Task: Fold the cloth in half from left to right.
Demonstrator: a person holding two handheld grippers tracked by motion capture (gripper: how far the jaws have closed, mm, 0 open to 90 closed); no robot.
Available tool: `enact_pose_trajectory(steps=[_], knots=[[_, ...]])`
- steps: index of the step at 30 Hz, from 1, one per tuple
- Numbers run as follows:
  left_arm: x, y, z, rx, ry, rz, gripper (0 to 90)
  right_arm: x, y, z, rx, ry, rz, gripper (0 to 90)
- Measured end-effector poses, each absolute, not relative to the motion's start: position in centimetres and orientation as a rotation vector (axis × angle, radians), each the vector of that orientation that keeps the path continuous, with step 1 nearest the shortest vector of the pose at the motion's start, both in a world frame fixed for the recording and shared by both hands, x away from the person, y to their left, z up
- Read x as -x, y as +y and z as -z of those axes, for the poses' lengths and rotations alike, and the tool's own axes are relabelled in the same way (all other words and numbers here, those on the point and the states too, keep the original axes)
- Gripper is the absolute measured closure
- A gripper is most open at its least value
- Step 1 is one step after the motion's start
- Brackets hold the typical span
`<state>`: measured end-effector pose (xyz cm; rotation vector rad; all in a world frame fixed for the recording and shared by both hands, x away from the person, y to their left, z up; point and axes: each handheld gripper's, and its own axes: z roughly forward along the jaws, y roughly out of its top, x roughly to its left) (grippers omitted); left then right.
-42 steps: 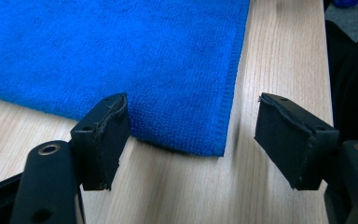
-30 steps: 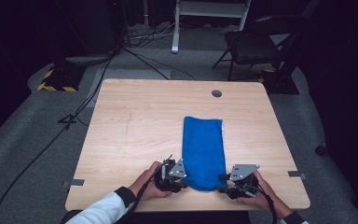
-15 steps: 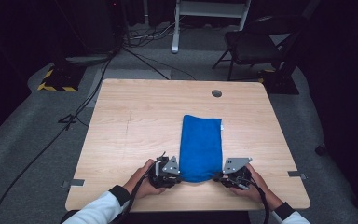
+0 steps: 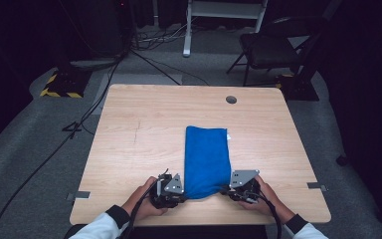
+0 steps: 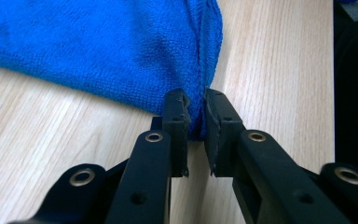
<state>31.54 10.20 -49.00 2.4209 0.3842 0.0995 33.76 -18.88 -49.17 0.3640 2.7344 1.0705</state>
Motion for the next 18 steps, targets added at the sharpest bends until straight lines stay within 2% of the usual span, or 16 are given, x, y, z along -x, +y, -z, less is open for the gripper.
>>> enact_pose_trajectory(steps=[14, 18], knots=[[-34.1, 9.9, 49.0, -2.421, 0.404, -0.131, 80.1, -35.6, -18.7, 49.3, -0.411, 2.687, -1.061, 84.4], [-34.9, 9.8, 49.0, -2.418, 0.431, -0.117, 76.1, -36.1, -19.0, 49.3, -0.443, 2.683, -1.066, 82.9]])
